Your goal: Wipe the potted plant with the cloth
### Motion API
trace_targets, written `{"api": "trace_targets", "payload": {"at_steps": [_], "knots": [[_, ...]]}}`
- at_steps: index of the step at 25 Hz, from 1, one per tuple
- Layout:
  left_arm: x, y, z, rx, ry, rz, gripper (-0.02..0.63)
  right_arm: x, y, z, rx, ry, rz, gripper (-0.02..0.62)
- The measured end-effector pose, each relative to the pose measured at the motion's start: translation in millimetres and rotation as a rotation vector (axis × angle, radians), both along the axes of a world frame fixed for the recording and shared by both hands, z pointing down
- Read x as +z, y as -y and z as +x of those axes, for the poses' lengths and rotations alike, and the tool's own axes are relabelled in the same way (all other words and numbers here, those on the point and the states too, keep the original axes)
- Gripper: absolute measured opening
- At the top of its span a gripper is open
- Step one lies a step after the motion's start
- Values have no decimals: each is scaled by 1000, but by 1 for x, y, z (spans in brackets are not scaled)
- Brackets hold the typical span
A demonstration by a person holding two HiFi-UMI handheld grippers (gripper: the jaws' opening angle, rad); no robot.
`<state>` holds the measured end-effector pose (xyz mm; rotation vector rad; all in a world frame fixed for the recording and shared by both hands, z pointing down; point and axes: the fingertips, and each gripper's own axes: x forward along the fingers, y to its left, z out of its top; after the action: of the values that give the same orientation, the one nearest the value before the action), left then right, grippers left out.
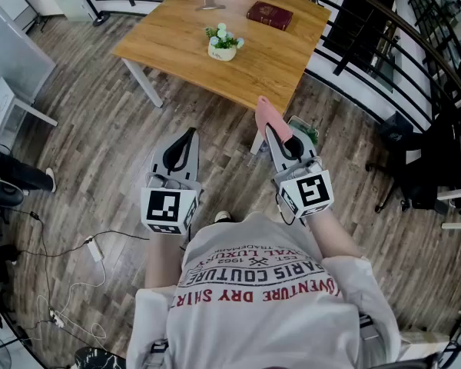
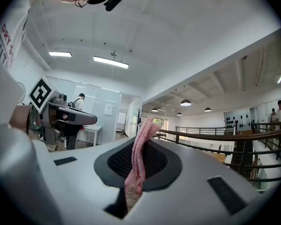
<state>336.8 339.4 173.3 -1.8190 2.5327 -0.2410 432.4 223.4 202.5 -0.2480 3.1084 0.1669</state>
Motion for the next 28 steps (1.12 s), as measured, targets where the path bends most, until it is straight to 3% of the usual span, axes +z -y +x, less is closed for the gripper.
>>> {"api": "trace_targets", "payload": {"at_steps": [12, 28], "knots": [[4, -9, -32, 29, -9, 9, 15, 9, -5, -31, 42, -17, -19, 40], [54, -27, -145, 14, -106, -59, 15, 41, 6, -130, 133, -90, -97, 40]]}}
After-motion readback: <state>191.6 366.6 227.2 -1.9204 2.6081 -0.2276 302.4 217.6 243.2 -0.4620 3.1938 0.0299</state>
